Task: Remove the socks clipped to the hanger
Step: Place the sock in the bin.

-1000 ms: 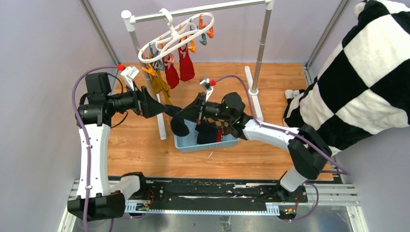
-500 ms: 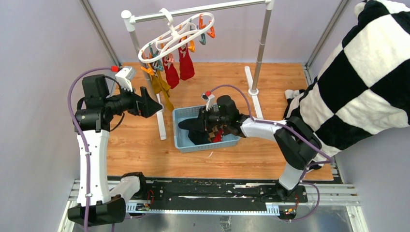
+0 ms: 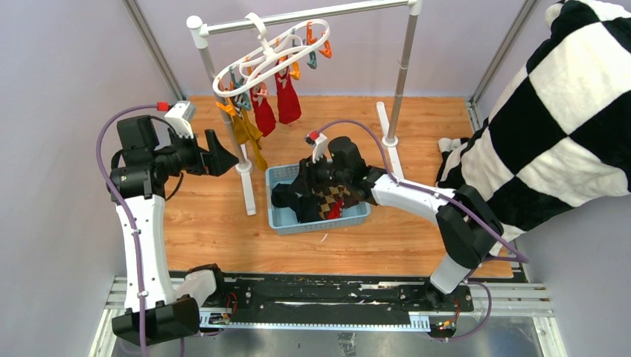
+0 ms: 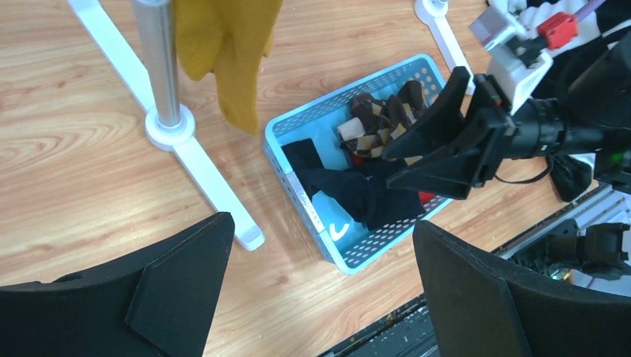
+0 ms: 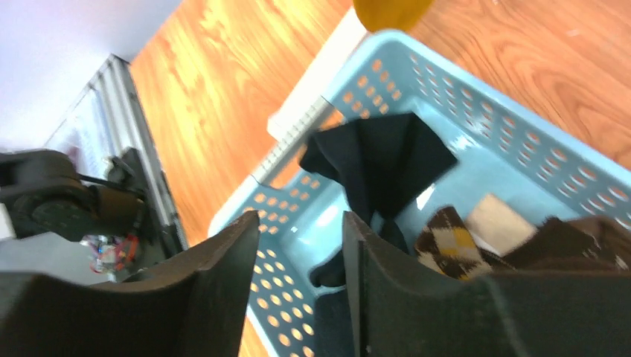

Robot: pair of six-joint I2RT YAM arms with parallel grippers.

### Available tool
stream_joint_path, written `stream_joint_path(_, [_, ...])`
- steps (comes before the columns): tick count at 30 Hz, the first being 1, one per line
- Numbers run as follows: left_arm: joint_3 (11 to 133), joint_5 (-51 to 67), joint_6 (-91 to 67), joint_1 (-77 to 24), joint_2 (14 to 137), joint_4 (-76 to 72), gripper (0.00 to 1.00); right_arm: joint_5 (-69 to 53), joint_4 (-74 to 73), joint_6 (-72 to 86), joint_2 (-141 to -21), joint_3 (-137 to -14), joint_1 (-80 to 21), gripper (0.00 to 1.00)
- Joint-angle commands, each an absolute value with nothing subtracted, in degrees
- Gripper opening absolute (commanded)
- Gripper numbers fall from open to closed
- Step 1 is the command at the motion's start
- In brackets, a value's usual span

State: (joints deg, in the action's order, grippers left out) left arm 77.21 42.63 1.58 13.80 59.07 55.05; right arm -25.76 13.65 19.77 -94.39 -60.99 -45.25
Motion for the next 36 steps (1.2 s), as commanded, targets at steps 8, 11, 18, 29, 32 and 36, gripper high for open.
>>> stream_joint_path(8, [79.91, 43.00, 3.36, 18.08, 59.36, 57.10, 1.00, -32.11, 26.10, 30.03, -107.33, -59.73, -44.92, 0.39])
stream_joint_path(11, [80.75, 41.65, 4.58, 19.20, 59.96, 58.01, 1.00, -24.20, 22.61, 25.27, -106.28, -59.29, -45.89, 0.43])
stream_joint_path(18, [80.81, 39.78, 4.52, 22.14, 61.79, 58.18, 1.00, -5.96, 26.92, 7.36, -93.33, -59.34, -52.34, 0.92])
stream_joint_path(29, [82.87, 33.96, 5.97, 23.92, 62.74, 61.26, 1.00, -5.79, 27.78, 0.32, -109.49, -85.72, -52.35, 0.94])
stream_joint_path(32, [82.89, 34.08, 5.98, 24.28, 62.66, 61.35, 1.00, -6.50, 26.60, -3.25, -113.60, -91.33, -52.25, 0.84])
stream_joint_path(36, [82.77, 34.94, 5.52, 24.40, 62.44, 61.61, 1.00, -6.20, 25.31, -5.25, -118.84, -98.66, -52.21, 0.74])
